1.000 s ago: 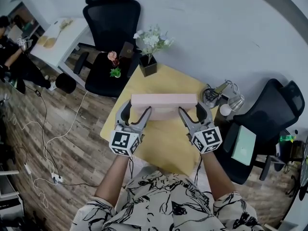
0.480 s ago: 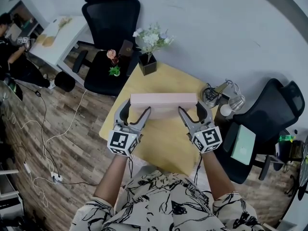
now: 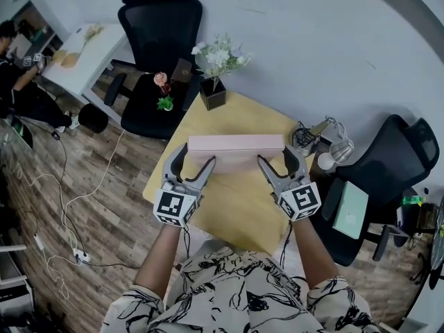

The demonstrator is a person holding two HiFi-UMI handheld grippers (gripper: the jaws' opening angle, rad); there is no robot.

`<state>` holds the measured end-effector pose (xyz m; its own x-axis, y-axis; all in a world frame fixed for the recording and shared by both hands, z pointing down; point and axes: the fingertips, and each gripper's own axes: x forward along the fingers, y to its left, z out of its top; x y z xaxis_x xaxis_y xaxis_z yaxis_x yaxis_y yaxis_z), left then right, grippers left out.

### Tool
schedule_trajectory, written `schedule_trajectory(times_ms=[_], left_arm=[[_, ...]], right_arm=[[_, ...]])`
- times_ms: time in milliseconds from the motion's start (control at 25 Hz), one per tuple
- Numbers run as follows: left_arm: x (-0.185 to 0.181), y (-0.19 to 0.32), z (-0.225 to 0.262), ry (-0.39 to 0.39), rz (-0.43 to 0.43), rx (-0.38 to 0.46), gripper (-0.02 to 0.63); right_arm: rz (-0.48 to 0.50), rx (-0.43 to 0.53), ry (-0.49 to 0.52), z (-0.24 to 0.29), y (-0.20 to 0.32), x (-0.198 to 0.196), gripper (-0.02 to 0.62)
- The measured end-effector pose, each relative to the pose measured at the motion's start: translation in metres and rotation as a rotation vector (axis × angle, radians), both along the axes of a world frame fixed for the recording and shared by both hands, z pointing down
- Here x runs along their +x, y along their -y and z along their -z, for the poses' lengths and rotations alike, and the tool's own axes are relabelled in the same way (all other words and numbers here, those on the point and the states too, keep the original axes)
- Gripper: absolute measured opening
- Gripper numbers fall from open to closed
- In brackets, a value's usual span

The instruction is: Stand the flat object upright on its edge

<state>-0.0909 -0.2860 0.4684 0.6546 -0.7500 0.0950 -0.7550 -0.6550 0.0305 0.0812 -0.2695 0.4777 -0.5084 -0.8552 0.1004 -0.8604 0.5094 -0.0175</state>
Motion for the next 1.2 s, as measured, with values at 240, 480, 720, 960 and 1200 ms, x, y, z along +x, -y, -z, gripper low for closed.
schedule_trajectory(times_ms=[240, 480, 720, 960, 1200], left_arm=[[-0.0027, 0.0025, -0.0002, -0.012, 0.002, -0.009, 0.312], [-0.0044, 0.0037, -0.0025, -0.019, 0.006, -0.019, 0.307], [-0.0078, 0.0022, -0.0021, -0.032, 0.016, -0.020, 0.305], [-0.0096, 0.0028, -0.0037, -0.030, 0.016, -0.022, 0.304], [-0.0094, 0.0008, -0.0032, -0.021, 0.015, -0.017, 0.302]], right_arm=[[-0.005, -0.002, 0.008, 0.0008, 0.0028, 0.0018, 0.284], [-0.003, -0.006, 0.020, 0.0009, 0.0050, 0.0023, 0.276], [-0.009, -0.004, 0.032, 0.0018, 0.0024, 0.0048, 0.276], [-0.007, -0.005, 0.031, 0.0003, 0.0017, 0.0062, 0.278], [-0.011, -0.004, 0.026, 0.0009, -0.0011, 0.0070, 0.276]])
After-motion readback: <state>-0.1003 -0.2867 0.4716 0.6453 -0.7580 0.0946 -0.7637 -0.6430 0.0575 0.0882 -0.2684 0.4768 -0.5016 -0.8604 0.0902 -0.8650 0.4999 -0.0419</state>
